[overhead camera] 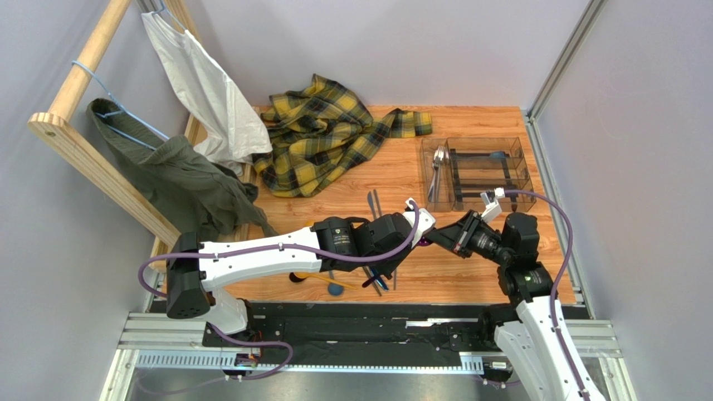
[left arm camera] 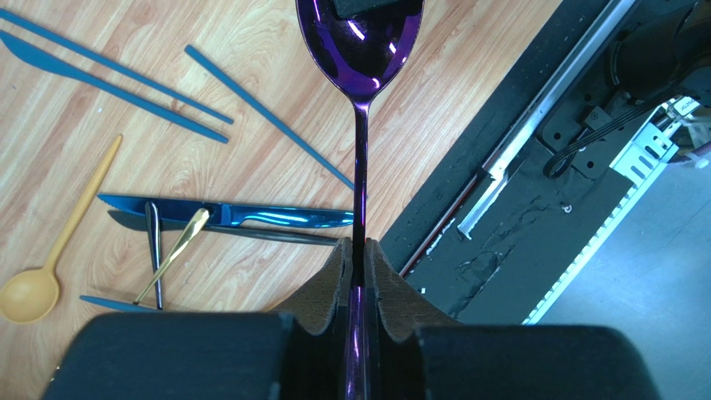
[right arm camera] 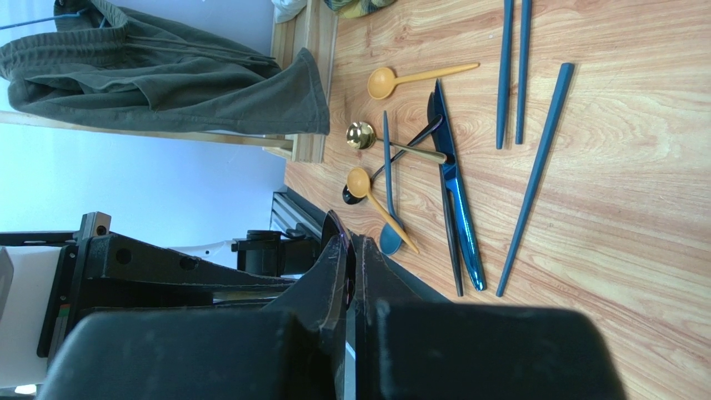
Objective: Sort the eating utensils into containers
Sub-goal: Pick up the spoon from the center of the board.
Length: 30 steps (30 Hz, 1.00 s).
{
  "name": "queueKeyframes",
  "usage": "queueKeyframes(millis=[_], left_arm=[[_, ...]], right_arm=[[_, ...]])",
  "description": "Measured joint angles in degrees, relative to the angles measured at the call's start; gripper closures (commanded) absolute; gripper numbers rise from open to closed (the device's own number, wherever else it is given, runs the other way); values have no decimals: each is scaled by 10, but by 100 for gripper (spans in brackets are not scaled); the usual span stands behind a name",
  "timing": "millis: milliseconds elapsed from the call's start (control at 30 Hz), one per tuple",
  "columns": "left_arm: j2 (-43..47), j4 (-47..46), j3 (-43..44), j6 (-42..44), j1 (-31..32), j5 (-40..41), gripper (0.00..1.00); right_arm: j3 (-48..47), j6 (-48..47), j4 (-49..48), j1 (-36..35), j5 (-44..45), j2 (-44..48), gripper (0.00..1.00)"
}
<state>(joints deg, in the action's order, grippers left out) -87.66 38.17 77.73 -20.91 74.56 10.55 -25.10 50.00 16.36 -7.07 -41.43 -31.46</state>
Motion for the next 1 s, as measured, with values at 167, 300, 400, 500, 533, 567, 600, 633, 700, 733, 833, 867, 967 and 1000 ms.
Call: queueKeyframes(millis=[167,300,400,500,533,567,600,633,700,733,833,867,967,1000], left_arm=[[0,0,-1,-2,1,15,53],[5,3,-6,-10,1,36,30],[14,6,-15,-15,1,54,22],[24,7,-23,-18,1,72,20],[26,7,-26,-19,1,78,18],[29,7,-28,-19,1,83,17],[30,7,-29,-20,1,88,17],[31,8,-31,-21,1,95,15],[33,10,-31,-22,1,105,15],[35,13,-31,-24,1,112,14],[43,17,-40,-26,-2,125,14],[48,18,-45,-26,-7,125,14],[61,18,-61,-26,-22,118,14],[65,18,-67,-26,-28,115,14]], right_arm=[[0,-5,10,0,13,7,100],[0,-12,21,0,24,7,100],[0,-19,31,0,29,7,100],[0,-24,41,0,33,7,100],[0,-26,43,0,34,7,100],[0,-28,44,0,35,7,100],[0,-29,44,0,36,7,100],[0,-30,44,0,37,7,100],[0,-32,44,0,40,5,100],[0,-33,44,0,41,3,100],[0,-36,44,0,44,-6,100],[0,-37,44,0,45,-9,100],[0,-43,44,0,50,-24,100],[0,-45,44,0,51,-28,100]])
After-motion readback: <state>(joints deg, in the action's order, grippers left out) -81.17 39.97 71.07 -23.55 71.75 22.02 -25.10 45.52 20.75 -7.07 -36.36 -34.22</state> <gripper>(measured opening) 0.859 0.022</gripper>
